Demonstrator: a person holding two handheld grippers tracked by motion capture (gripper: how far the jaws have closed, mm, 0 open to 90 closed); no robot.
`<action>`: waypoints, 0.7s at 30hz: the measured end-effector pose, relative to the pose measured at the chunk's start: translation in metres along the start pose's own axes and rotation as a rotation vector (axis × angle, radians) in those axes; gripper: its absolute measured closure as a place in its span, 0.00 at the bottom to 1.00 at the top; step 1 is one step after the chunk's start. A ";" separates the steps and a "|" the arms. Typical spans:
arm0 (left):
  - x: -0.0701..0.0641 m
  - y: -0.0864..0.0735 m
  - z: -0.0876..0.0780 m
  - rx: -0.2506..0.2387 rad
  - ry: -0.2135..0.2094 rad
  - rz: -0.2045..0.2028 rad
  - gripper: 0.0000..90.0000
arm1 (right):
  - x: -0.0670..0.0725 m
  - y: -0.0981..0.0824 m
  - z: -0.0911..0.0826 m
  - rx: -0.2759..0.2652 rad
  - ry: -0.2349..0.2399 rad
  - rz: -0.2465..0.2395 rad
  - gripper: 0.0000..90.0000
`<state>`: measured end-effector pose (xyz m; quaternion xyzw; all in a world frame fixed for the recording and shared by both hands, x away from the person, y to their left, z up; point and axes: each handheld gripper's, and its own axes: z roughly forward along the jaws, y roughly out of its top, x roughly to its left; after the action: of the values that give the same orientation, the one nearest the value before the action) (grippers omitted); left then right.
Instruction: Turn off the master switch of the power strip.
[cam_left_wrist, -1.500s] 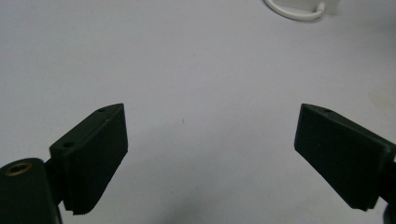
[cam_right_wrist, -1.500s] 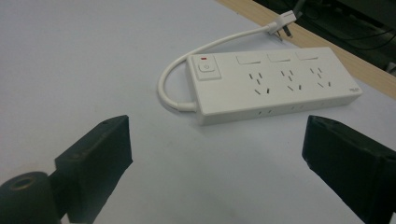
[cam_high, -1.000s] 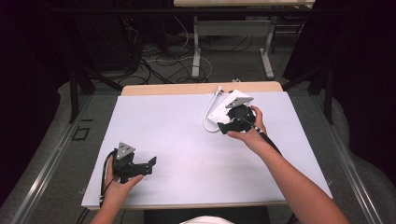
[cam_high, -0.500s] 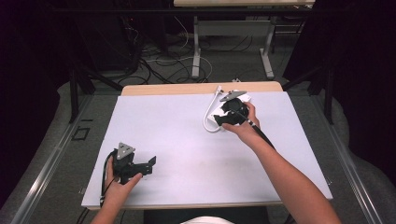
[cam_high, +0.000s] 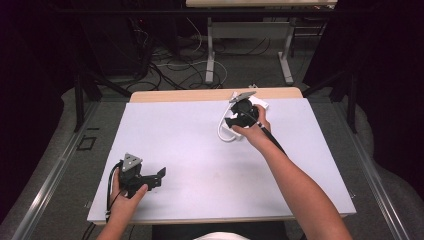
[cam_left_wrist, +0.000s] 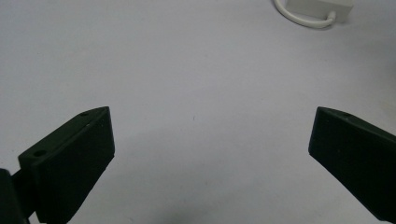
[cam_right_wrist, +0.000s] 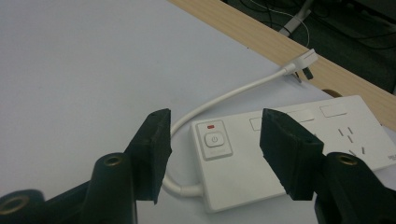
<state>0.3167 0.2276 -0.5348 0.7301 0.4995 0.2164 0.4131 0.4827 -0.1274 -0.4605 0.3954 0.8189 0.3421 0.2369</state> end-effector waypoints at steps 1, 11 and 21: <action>0.000 0.000 0.000 -0.001 0.001 0.000 0.01 | 0.000 0.001 0.001 -0.005 0.003 0.005 0.49; 0.000 0.000 0.001 0.002 -0.004 -0.001 0.01 | -0.004 0.003 0.015 0.015 0.012 0.047 0.55; 0.002 0.000 0.000 0.008 -0.002 0.004 0.01 | -0.009 0.001 0.030 0.046 0.006 0.060 0.70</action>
<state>0.3172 0.2293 -0.5349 0.7329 0.4986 0.2145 0.4101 0.5081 -0.1230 -0.4787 0.4241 0.8151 0.3312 0.2146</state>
